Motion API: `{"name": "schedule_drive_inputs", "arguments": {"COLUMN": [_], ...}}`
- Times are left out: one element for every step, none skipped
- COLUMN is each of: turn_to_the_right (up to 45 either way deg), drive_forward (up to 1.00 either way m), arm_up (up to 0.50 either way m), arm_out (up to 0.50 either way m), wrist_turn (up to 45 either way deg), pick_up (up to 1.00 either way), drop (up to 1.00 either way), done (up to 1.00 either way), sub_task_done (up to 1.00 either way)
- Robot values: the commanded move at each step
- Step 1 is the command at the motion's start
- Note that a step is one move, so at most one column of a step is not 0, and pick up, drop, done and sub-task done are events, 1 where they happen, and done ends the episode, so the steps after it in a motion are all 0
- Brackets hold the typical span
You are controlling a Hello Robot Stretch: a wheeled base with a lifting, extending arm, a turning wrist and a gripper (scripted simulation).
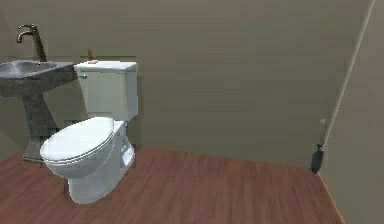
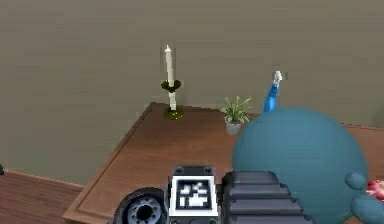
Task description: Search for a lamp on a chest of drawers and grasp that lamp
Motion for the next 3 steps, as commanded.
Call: {"name": "schedule_drive_inputs", "arguments": {"turn_to_the_right": [0.0,0.0,0.0], "drive_forward": [0.0,0.0,0.0], "arm_up": [0.0,0.0,0.0], "arm_out": [0.44,0.0,0.0], "wrist_turn": [0.0,45.0,45.0], "pick_up": [0.0,0.0,0.0], "drop": [0.0,0.0,0.0], "done": [0.0,0.0,0.0], "sub_task_done": [0.0,0.0,0.0]}}
